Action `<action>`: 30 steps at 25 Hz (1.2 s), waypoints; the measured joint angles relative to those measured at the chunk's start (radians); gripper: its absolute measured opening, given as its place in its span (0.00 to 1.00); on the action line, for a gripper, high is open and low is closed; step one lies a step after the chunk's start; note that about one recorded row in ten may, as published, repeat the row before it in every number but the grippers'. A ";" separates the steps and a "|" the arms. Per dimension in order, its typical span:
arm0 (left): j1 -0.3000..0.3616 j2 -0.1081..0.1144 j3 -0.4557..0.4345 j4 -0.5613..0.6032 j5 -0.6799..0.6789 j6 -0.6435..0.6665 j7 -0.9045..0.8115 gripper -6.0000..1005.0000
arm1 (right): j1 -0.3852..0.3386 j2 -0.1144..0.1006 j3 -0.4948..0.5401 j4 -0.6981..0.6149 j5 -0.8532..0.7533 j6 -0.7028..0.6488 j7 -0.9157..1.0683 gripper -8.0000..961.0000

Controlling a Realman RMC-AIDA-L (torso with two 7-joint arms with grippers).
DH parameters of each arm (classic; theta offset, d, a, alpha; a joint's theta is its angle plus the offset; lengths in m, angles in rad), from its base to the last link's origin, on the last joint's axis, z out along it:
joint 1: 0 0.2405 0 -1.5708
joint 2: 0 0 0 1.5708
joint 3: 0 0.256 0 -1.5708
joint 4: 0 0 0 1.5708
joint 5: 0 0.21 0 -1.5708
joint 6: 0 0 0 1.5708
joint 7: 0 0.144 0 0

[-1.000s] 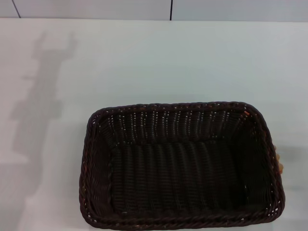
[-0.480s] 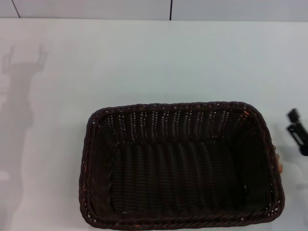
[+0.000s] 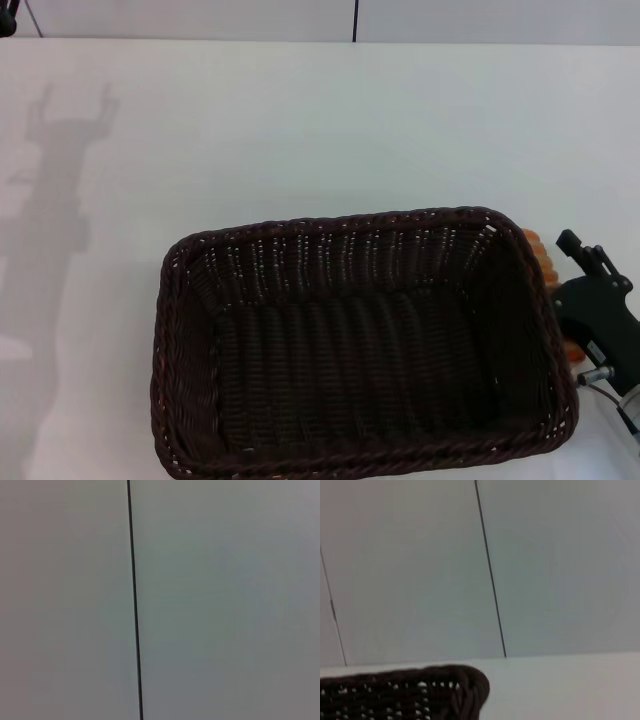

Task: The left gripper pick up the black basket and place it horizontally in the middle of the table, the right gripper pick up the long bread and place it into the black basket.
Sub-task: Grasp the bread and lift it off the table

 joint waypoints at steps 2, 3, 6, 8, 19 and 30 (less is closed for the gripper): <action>-0.001 0.000 0.000 0.002 0.000 0.001 0.002 0.81 | 0.005 0.000 0.002 0.000 0.000 0.022 0.000 0.88; -0.001 0.000 0.000 0.003 0.000 0.001 0.002 0.81 | 0.009 0.000 0.002 0.000 0.000 0.033 0.001 0.88; -0.004 0.001 0.001 0.007 0.001 0.002 0.004 0.81 | 0.030 0.000 0.001 0.000 0.000 0.087 0.006 0.88; -0.005 0.001 0.003 0.007 0.002 0.002 0.004 0.81 | 0.035 0.000 0.001 0.000 -0.001 0.100 0.009 0.88; -0.004 0.001 0.012 0.009 0.012 0.003 0.006 0.81 | 0.042 -0.001 0.008 0.010 0.000 0.132 0.001 0.81; -0.001 -0.001 0.013 0.009 0.029 0.003 0.007 0.81 | -0.073 -0.004 0.152 -0.039 0.011 -0.246 0.000 0.69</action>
